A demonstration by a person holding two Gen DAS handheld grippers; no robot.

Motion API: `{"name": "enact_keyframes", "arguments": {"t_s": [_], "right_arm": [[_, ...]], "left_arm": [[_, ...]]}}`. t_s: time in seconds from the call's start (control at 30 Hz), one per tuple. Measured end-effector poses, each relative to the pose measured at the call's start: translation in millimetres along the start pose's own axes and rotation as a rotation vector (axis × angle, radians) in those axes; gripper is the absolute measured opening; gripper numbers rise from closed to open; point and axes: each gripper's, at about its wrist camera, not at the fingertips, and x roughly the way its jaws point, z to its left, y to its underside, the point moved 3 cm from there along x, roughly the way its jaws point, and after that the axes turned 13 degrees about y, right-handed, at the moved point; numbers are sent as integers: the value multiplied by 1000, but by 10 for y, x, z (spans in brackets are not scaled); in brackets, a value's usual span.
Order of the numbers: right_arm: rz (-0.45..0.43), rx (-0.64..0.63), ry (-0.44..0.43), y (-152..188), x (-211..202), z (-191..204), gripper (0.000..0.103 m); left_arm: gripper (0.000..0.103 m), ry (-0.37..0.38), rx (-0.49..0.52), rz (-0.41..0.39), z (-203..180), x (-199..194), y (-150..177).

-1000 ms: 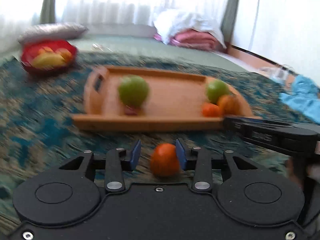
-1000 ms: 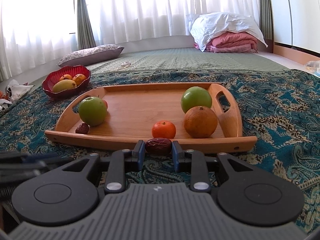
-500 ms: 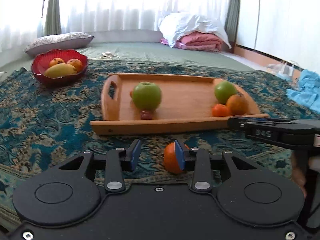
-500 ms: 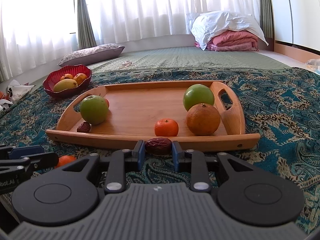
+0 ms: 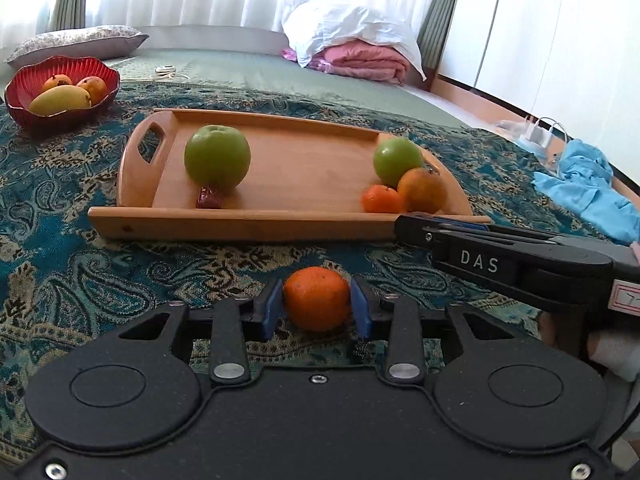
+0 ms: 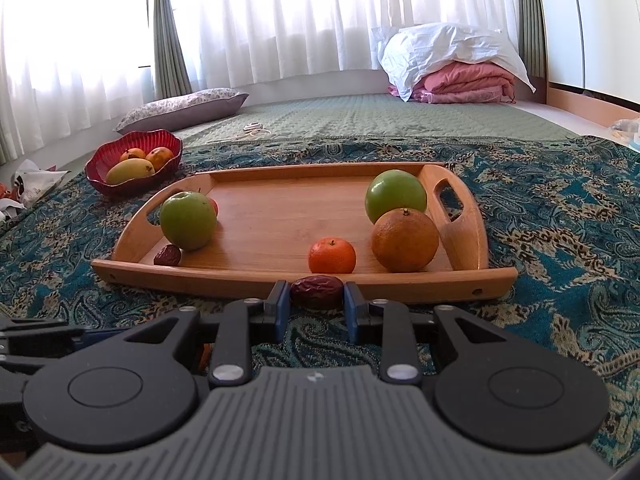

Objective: Organize fruits
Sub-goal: 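Carry the date toward the tray with the right tool while the left tool carries the tangerine, then lower the date onto the tray and open the right tool while the left tool releases the tangerine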

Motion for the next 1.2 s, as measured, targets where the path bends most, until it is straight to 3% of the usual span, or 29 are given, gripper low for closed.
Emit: {"name": "enact_keyframes", "arguments": {"t_s": [0.57,0.97,1.1,1.2], "right_arm": [[-29,10,-3,-109,-13,-6,33],[-60,4,-4,-500,251,39,33],[-39,-14,0,-648,452,39,33],[-4,-18,-6,-736,606,43,33]], "left_arm": [[33,-93,70,-98,-48,-94,-315],[33,-113,76,-178,109,78,-947],[33,-110,70,-176,222,245,-1214],[33,-86,10,-138,375,443,-1377]]}}
